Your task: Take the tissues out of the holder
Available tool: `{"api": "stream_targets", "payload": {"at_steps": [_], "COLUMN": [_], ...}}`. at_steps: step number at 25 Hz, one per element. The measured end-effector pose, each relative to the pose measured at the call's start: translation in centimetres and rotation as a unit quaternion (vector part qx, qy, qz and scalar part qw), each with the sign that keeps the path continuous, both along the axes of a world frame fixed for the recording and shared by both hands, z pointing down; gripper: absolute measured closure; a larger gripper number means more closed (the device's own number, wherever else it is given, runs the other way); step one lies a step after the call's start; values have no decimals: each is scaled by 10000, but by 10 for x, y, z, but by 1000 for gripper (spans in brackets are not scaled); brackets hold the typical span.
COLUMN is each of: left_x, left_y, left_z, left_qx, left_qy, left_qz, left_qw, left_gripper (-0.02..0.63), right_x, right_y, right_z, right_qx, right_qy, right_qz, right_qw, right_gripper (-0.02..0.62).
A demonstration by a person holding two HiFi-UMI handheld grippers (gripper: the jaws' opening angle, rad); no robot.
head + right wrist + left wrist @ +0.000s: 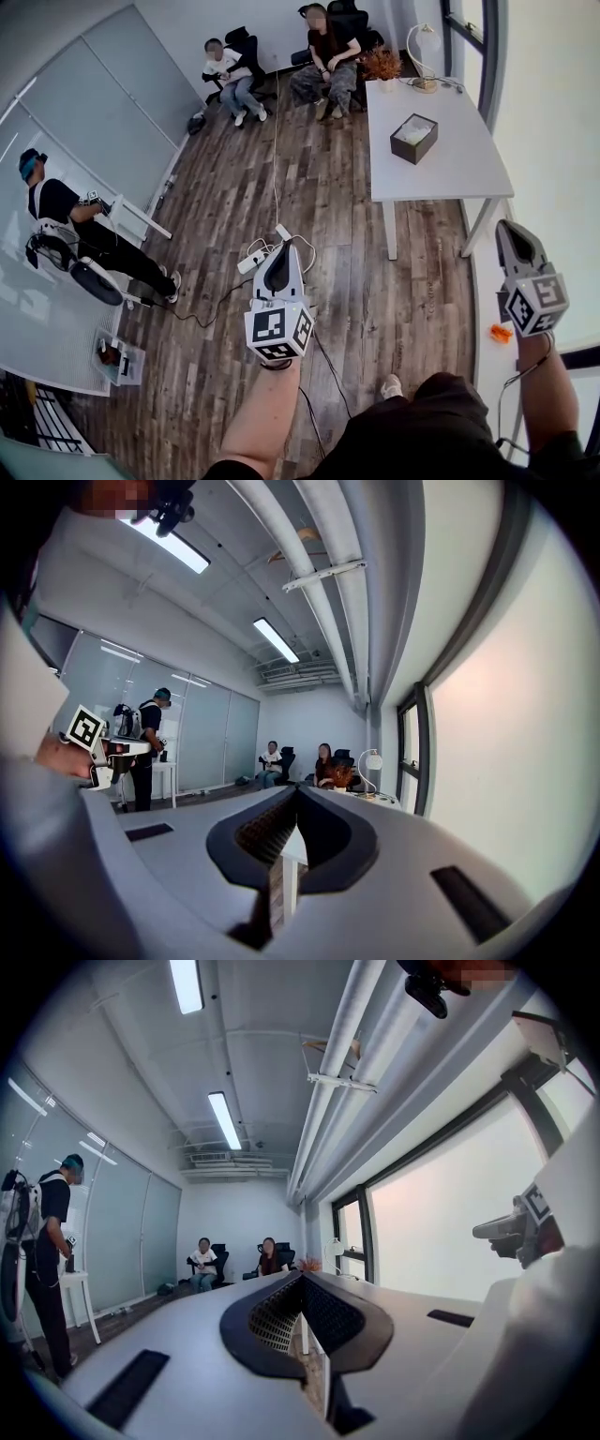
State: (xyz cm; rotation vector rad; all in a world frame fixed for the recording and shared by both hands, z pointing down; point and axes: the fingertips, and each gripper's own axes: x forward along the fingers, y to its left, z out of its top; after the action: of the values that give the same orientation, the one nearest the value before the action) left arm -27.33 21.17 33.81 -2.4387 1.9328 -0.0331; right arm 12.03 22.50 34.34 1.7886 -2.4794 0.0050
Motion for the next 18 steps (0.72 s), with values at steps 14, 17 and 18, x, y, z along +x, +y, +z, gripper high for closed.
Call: {"api": "stream_targets", "payload": {"at_steps": [14, 17, 18], "left_x": [0, -1, 0], "left_y": [-115, -150, -162], "left_z": [8, 7, 6], "left_qx": [-81, -105, -113], "left_qy": [-159, -232, -242], "left_qz": [-125, -208, -229], "left_qw": [9998, 9995, 9994], "left_gripper": [601, 601, 601], "right_x": [-2, 3, 5], "right_y": [-142, -181, -194], "right_z": [17, 25, 26], "right_qx": [56, -10, -22], "right_qy": [-186, -205, -197], "right_qz": [-146, -191, -195], "right_qw": [9997, 9996, 9996], "right_gripper": [589, 591, 591]}}
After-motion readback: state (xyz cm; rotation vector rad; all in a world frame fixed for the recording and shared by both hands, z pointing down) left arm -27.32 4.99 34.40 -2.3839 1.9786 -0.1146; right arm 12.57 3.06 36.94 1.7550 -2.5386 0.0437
